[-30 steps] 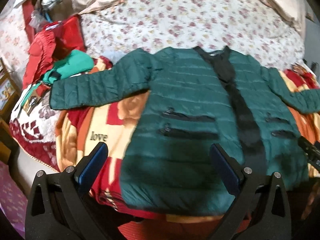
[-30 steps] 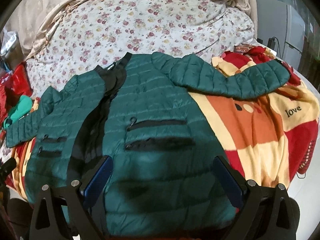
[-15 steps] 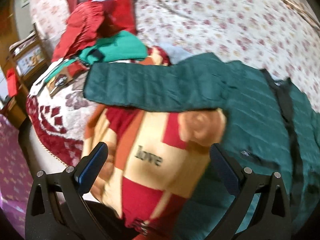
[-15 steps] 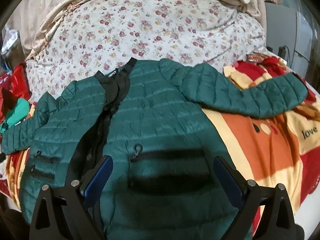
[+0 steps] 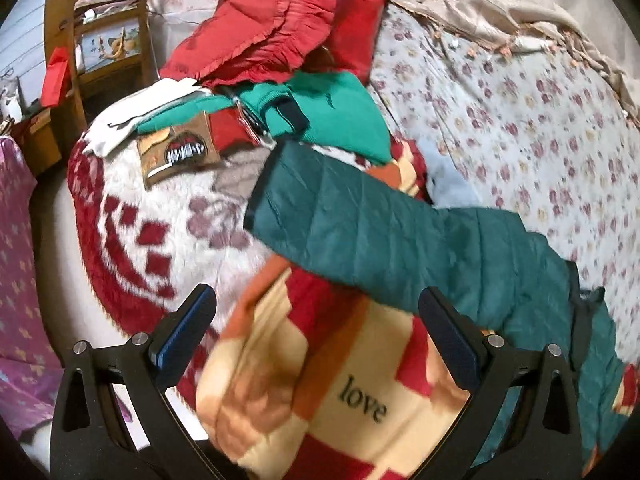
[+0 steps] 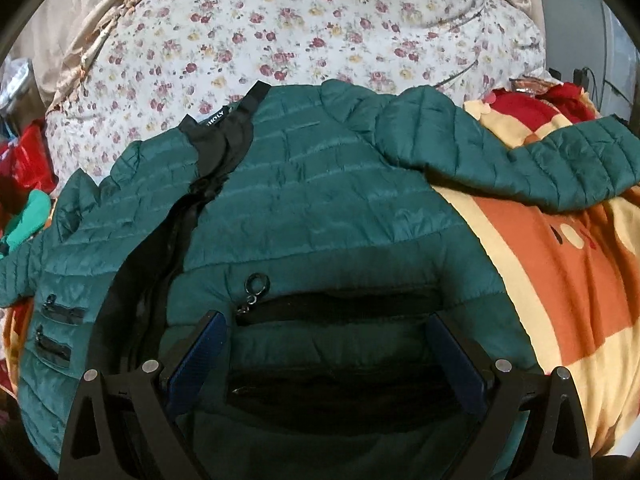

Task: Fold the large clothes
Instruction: 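Grasp the green jacket sleeve cuff with the left tool, then lift the sleeve with the left tool and fold it across the jacket body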

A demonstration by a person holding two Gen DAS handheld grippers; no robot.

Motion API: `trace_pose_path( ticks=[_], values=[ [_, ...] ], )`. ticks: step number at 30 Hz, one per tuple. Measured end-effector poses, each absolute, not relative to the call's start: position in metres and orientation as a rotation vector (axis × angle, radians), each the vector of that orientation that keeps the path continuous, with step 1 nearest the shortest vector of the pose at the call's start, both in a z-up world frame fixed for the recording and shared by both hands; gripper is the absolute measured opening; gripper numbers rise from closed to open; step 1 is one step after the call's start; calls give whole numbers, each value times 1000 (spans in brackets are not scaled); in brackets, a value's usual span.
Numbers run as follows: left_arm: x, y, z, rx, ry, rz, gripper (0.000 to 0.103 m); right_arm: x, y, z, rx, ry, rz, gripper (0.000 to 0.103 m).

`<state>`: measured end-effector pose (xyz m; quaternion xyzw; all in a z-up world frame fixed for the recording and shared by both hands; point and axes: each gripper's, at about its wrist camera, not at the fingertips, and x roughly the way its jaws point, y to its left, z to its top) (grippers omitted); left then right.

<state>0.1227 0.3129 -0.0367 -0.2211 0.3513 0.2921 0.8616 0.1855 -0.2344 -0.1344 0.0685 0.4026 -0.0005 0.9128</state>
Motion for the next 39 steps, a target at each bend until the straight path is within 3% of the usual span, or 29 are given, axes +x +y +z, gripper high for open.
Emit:
trace_pose_path(
  ticks=[6,14,20,21,22,23,26,31,39],
  values=[
    [163,334,-62,-456,796,571,102,185,-230,-140,103,815,-18,100],
    [190,386,-121,-736,882,529,102,189,-226,-145,79,807,-33,103],
    [202,392,-125,-782,874,577,102,190,-222,-147,61,799,-44,103],
    [205,390,-124,-764,878,581,88,190,-222,-147,60,798,-45,103],
    [208,387,-122,-730,886,578,65,190,-222,-147,60,798,-45,103],
    [213,385,-121,-697,914,571,32,190,-222,-148,61,798,-44,103],
    [217,375,-113,-641,947,597,15,190,-222,-148,60,798,-44,103],
    [212,335,-67,-562,915,535,12,190,-223,-147,72,799,-34,103],
    [222,211,25,-394,822,223,8,186,-227,-145,89,796,-12,103]
  ],
)
